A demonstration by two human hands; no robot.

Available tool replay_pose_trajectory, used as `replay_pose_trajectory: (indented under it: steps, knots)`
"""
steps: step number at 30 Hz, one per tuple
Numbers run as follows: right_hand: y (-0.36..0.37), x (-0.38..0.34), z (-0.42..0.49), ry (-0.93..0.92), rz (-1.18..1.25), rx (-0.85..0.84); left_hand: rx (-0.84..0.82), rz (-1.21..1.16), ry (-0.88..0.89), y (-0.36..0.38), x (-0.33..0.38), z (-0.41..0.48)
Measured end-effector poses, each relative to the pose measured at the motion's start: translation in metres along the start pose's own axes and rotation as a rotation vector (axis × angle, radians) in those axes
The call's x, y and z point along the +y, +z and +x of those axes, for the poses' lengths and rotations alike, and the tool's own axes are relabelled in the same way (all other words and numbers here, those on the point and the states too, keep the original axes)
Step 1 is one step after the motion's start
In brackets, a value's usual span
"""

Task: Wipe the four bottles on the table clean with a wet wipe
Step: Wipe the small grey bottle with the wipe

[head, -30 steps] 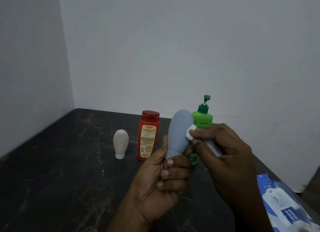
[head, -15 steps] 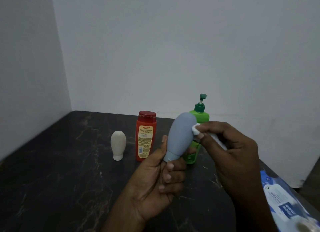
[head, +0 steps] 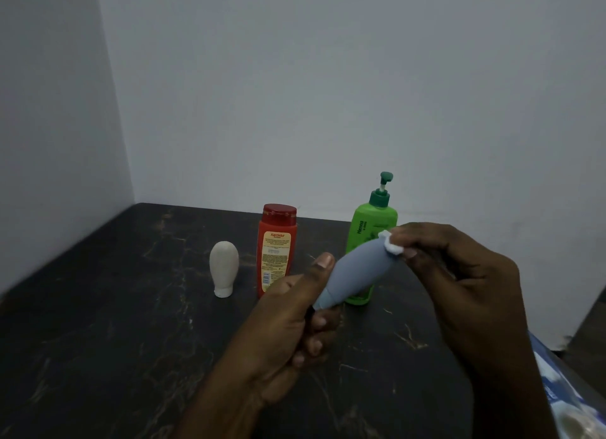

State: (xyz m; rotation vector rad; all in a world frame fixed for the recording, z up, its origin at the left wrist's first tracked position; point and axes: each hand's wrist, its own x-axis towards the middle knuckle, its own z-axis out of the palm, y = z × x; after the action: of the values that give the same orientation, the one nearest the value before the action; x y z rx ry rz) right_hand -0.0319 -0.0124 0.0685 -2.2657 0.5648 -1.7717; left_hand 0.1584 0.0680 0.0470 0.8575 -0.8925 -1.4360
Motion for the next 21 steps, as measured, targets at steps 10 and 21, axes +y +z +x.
replay_pose_trajectory:
  steps: [10,21]
  knots:
    - [0.003,-0.005,-0.002,-0.193,-0.323,-0.057,0.043,0.104,0.209,0.015,-0.010,0.001]
    - [0.023,-0.009,-0.008,-0.147,-0.385,0.155,0.085,-0.125,0.223,0.006,-0.002,0.006]
